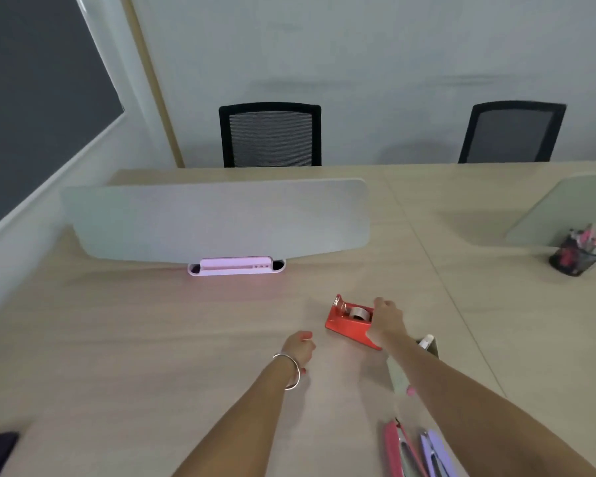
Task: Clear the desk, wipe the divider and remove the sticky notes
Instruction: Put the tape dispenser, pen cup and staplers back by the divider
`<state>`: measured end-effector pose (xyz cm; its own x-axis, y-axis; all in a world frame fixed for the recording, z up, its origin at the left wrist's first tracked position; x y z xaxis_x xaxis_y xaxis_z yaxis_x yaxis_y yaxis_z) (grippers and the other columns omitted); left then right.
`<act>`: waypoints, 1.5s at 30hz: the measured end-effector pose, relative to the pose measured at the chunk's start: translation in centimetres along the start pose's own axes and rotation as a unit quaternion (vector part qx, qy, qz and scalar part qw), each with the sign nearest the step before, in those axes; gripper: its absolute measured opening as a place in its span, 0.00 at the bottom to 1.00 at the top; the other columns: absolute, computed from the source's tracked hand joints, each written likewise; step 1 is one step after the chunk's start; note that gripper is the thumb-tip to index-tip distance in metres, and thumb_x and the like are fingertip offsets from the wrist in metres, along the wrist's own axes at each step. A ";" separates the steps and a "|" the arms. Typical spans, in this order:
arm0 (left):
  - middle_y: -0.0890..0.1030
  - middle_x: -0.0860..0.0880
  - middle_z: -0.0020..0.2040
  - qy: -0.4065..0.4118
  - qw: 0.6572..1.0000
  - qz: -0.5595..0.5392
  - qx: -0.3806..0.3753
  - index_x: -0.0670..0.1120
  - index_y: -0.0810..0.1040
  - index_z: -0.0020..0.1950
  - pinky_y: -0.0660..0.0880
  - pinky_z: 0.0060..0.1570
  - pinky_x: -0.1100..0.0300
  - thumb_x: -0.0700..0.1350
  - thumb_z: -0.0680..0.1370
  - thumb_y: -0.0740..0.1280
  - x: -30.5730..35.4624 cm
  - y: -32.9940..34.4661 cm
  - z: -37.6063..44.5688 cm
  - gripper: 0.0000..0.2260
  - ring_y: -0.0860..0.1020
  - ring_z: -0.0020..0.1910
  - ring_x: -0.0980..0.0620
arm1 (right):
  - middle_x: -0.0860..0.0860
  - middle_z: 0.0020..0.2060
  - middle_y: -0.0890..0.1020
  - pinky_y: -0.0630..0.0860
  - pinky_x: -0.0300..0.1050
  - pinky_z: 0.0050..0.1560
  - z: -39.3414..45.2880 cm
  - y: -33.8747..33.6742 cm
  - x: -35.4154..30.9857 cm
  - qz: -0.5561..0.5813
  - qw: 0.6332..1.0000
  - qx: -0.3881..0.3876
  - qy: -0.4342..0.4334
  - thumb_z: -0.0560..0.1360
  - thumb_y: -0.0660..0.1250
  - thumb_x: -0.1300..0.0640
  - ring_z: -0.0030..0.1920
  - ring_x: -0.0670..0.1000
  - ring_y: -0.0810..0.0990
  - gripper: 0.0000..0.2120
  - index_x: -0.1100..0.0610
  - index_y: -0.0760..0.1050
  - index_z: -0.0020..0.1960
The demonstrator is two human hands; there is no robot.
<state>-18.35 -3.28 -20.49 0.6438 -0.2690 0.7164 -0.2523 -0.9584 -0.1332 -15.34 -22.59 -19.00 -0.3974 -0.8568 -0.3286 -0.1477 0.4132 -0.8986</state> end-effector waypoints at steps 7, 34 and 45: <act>0.71 0.53 0.39 -0.020 1.000 -0.007 -0.010 0.48 0.66 0.71 0.64 0.32 0.63 0.39 0.78 0.56 0.9 1.2 2.0 0.20 0.68 0.33 0.57 | 0.56 0.54 0.80 0.76 0.43 0.48 3.8 0.0 0.1 -0.126 0.985 -0.108 -0.039 0.60 0.78 0.56 0.54 0.57 0.80 0.26 0.59 0.74 0.55; 0.80 0.43 0.59 0.027 0.966 -0.061 0.249 0.59 0.69 0.64 0.72 0.62 0.44 0.47 0.68 0.59 -6.6 -41.4 17.5 0.24 0.77 0.58 0.41 | 0.57 0.52 0.83 0.75 0.47 0.52 4.5 14.4 -44.3 0.028 0.955 -0.107 -0.277 0.64 0.74 0.55 0.55 0.59 0.79 0.22 0.56 0.77 0.57; 0.79 0.46 0.63 0.084 0.959 -0.062 0.265 0.58 0.69 0.65 0.72 0.63 0.46 0.49 0.75 0.61 -3.6 -44.6 17.8 0.18 0.76 0.61 0.43 | 0.56 0.57 0.81 0.74 0.45 0.56 8.2 17.8 -48.0 0.063 0.957 -0.096 -0.266 0.64 0.77 0.56 0.58 0.58 0.78 0.27 0.57 0.75 0.61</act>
<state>3.51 38.78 -29.32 0.5092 -0.1738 0.8429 0.2489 -0.9078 -0.3375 8.54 23.39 -21.64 0.0872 -0.8113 -0.5780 -0.3122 0.5288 -0.7893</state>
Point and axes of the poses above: each hand's wrist, its own z-axis towards the middle knuckle, its own y-axis out of the palm, x = y × z, the point moved 1 cm from there along z, towards the middle knuckle
